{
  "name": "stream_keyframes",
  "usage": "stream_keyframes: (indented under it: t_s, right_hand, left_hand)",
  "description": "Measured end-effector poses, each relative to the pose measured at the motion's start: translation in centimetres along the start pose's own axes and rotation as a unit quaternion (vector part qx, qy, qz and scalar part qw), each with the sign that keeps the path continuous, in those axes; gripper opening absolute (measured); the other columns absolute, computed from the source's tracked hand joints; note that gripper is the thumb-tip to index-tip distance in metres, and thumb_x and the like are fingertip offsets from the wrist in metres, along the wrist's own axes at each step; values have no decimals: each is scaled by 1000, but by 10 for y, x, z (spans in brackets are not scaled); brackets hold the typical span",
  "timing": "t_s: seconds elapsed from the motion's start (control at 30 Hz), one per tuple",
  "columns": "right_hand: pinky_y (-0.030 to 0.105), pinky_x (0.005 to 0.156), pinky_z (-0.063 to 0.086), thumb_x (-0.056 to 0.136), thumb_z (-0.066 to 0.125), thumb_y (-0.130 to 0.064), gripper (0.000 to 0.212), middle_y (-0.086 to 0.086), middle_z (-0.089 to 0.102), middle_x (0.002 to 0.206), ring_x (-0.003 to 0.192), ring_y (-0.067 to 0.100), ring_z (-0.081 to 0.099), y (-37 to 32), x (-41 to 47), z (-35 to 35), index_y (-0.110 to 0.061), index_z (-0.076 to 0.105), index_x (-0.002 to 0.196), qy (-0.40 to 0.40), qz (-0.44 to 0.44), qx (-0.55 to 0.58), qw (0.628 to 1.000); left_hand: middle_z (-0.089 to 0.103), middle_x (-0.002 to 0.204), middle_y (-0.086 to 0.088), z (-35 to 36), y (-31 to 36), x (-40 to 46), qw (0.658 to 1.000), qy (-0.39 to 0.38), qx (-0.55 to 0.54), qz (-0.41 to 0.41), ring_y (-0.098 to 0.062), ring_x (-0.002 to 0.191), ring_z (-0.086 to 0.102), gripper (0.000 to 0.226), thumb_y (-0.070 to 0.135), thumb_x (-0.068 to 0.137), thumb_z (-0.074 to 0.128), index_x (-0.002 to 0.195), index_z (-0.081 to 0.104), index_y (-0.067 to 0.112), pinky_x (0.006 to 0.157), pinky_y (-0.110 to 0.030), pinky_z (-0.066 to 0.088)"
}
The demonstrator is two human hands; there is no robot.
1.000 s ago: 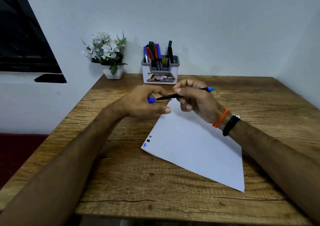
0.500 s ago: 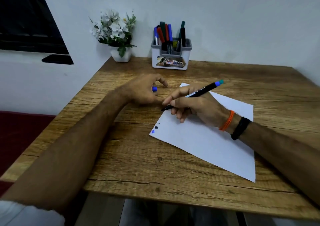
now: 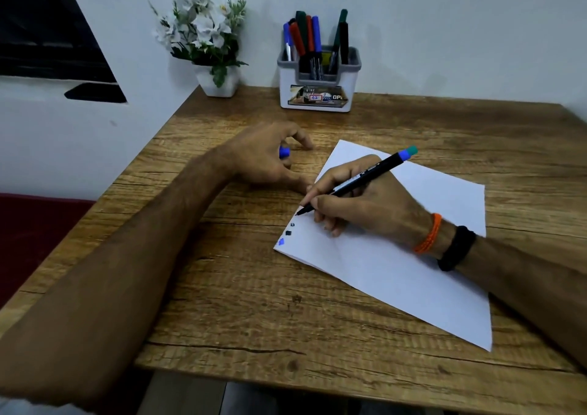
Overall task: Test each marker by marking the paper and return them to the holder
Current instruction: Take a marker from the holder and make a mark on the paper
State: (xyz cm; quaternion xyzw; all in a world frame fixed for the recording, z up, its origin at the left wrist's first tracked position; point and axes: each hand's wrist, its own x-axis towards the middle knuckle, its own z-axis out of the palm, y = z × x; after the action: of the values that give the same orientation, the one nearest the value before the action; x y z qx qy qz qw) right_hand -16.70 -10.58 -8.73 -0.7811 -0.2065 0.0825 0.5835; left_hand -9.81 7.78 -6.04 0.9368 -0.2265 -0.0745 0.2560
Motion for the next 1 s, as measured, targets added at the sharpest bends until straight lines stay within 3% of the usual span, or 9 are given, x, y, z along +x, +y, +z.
stream_keyframes:
  t_s: [0.27,0.9,1.0]
  right_hand:
    - [26,51,57,86,66,4,10,10,72,64,51,13,67,1,1,-1,3,75,88,-5,6,-7,1000]
    - [23,51,56,85,69,-1,8,10,73,67,54,13,69,-3,1,-2,-2,77,86,-9,31,-16,999]
    - [22,50,55,85,68,1,9,10,73,66,53,12,68,-3,1,-2,0,77,86,-11,28,-20,999]
  left_hand:
    - [38,69,18,-1,-1,4,1000,-12,10,7,-1,56,42,66,42,63,80,122,54,27,63,-24,34]
    - [37,74,20,-2,2,4,1000,-12,27,7,-1,60,42,80,57,50,72,123,54,29,60,-22,33]
    - [37,74,21,-1,2,4,999,-10,34,9,-1,62,40,75,52,56,78,123,54,29,59,-23,32]
